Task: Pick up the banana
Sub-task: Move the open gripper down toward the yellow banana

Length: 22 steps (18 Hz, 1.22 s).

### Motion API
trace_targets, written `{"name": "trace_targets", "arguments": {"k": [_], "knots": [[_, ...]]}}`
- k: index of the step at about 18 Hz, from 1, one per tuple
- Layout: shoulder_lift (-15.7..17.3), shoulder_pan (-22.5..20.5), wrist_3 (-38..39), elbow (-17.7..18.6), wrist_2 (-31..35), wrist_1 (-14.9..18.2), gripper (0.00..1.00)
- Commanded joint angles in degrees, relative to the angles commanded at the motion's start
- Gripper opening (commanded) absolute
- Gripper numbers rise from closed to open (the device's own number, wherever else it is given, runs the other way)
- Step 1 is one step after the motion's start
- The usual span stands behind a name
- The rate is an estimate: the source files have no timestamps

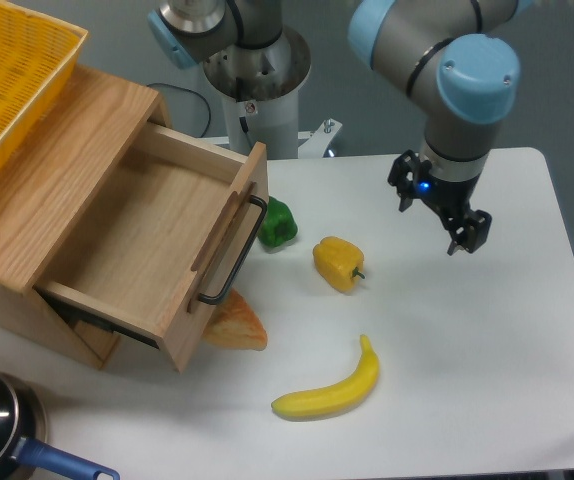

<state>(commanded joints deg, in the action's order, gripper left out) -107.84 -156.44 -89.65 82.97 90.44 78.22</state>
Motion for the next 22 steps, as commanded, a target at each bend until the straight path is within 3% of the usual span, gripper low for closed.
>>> {"name": "trace_targets", "arguments": {"k": [2,6,11,15,18,22], "knots": [[-0.3,-0.4,-0.4,0.0,0.0,-0.1,1.0],[-1.5,-0.4,-0.7,0.4,-0.1,-3.5,1.0],[-3.3,0.1,-0.6,0.0,-1.5,-4.4,1.0],[-5.6,2.6,-0.1,-0.7,-4.9,-5.2,1.0],[-6.8,4.6,0.3,-0.1,-6.2,-8.9,1.0],[-7.8,5.4,0.6,-0.1,-6.2,-9.1,1.0]]}}
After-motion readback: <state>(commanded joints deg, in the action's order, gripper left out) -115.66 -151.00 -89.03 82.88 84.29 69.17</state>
